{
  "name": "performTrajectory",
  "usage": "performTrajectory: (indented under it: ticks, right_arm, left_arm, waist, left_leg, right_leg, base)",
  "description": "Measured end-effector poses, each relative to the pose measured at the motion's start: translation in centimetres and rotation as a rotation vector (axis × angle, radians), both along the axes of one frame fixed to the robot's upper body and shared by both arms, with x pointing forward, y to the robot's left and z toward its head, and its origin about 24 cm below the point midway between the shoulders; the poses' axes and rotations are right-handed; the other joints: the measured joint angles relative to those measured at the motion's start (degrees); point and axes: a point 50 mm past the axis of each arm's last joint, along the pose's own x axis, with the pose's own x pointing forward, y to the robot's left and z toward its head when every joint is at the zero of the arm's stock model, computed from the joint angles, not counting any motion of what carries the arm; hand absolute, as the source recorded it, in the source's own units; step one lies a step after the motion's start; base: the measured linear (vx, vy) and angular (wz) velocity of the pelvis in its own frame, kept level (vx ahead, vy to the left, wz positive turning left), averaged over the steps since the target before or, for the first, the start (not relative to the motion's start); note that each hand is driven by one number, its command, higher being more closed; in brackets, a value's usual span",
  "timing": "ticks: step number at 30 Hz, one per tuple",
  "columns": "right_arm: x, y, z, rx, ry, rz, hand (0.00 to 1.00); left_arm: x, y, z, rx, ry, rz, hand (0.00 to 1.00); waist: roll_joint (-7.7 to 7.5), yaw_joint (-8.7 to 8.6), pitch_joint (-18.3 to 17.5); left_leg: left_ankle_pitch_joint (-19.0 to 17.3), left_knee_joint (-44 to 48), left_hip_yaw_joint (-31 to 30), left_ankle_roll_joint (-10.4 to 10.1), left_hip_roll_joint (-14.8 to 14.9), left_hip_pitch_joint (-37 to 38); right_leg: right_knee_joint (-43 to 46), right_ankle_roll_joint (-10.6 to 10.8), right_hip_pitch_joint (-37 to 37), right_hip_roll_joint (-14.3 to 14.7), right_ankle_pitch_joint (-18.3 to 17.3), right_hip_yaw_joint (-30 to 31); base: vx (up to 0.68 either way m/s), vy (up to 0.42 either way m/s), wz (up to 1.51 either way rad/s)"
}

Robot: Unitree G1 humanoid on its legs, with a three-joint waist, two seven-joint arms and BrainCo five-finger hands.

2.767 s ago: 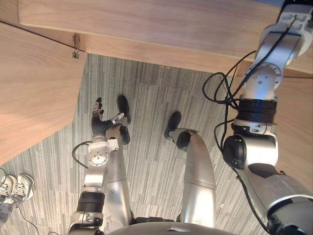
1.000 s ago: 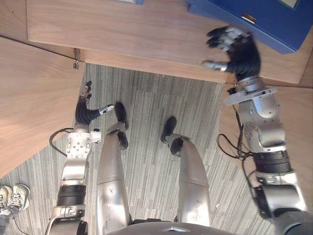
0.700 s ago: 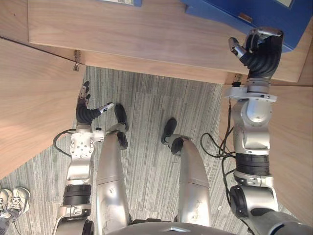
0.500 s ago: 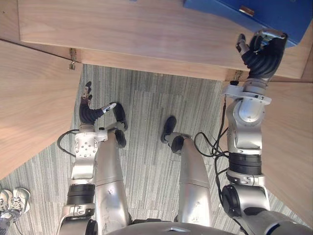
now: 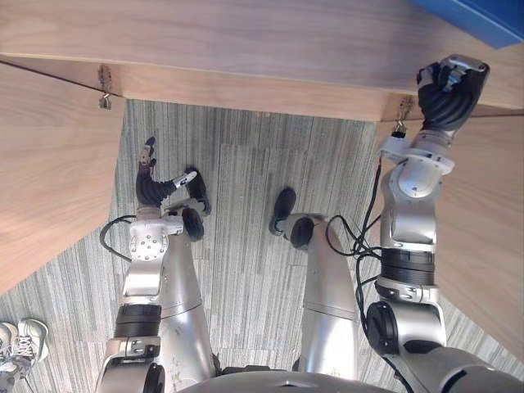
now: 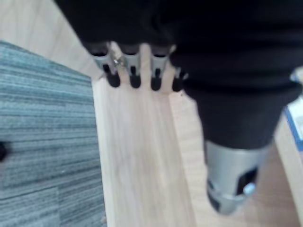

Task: Walk over to the cabinet, pick up the folder, carry it to the office cabinet, place the folder inside the office cabinet, then close the office cabinet door

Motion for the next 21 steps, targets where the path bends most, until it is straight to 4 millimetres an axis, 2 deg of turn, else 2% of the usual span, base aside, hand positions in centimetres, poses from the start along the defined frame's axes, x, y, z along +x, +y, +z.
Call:
performTrajectory:
  ticks: [6, 9, 16, 21]
  right_arm:
    - [0.6, -0.5, 2.8, -0.059, -0.045, -0.013, 1.0]
    - [1.2, -0.7, 4.9, -0.077, -0.076, -0.008, 1.0]
    - [1.9, 0.7, 8.5, -0.123, -0.123, 0.06, 1.0]
    - [2.6, 1.4, 9.1, -0.112, -0.113, 0.111, 1.0]
  left_arm:
    - [0.2, 0.0, -0.1, 0.0, 0.006, -0.002, 0.0]
    - [0.2, 0.0, -0.1, 0.0, 0.007, -0.001, 0.0]
    - [0.3, 0.0, -0.4, -0.002, 0.018, -0.002, 0.0]
    - [0.5, -0.1, -1.0, -0.019, 0.046, -0.005, 0.0]
  waist:
    - [0.0, 0.06, 0.0]
    - [0.0, 0.1, 0.0]
    - [0.0, 0.23, 0.0]
    - [0.0, 0.11, 0.0]
  left_leg:
    - [-0.4, 1.3, 0.0, -0.2, 0.2, -2.0]
    - [-0.4, 1.4, 0.1, -0.1, 0.3, -2.7]
    - [0.0, 0.9, 0.2, 0.3, 0.2, -2.7]
    - [1.0, -0.7, 0.3, 0.2, -0.4, -2.5]
  right_leg:
    - [1.4, 0.0, -2.3, -0.1, -0.1, 0.5]
    - [1.6, 0.0, -3.0, -0.1, -0.1, 0.5]
    - [1.3, 0.1, -3.1, -0.2, -0.1, 0.5]
    - [0.9, 0.0, -3.0, -0.7, -0.1, 0.0]
  base:
    - [-0.01, 0.004, -0.01]
    - [0.0, 0.0, 0.0]
    - [0.0, 0.002, 0.01]
    - [0.0, 0.011, 0.09]
